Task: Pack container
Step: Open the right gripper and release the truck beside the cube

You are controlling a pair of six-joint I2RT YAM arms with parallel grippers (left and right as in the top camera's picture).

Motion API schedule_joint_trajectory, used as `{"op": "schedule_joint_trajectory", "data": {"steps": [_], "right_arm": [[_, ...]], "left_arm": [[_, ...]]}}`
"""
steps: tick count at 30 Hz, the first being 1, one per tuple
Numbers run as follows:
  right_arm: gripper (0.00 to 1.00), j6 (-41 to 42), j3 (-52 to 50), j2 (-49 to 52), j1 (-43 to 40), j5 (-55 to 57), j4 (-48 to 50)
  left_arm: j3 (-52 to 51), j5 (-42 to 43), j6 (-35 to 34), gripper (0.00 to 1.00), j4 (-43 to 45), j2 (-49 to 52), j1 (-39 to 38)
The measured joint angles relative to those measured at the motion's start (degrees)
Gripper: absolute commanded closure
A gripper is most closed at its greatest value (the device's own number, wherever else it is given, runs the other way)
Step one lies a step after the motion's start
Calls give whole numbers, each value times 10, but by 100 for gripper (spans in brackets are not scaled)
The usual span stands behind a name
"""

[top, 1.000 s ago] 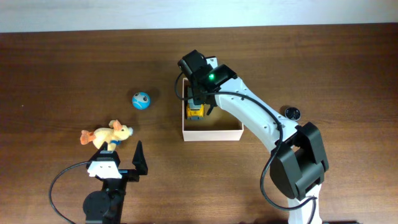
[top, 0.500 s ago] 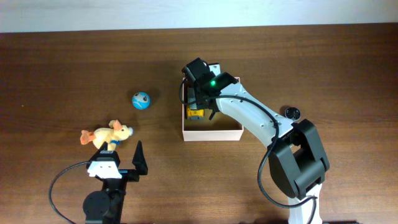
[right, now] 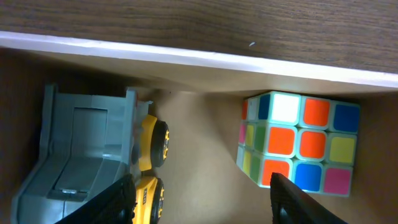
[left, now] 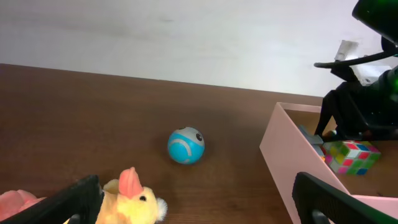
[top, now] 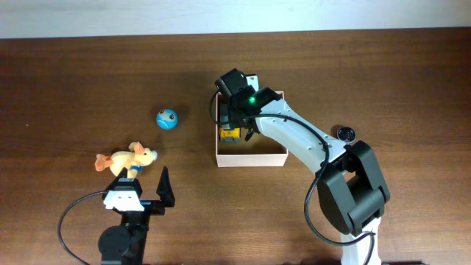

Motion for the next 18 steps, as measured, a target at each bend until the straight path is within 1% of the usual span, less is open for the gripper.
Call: {"op": "schedule_joint_trajectory", "data": {"steps": [7, 8, 10, 18], "right_arm": [[36, -2, 0, 0, 0, 1, -13], [33, -2, 0, 0, 0, 3, -18], [29, -4, 0, 0, 0, 8, -26], [27, -16, 20, 0, 0, 32, -96]], "left_arm": [[0, 0, 0, 1, 0, 0, 0], [0, 0, 0, 1, 0, 0, 0], [0, 0, 0, 1, 0, 0, 0], [0, 0, 0, 1, 0, 0, 0]]}}
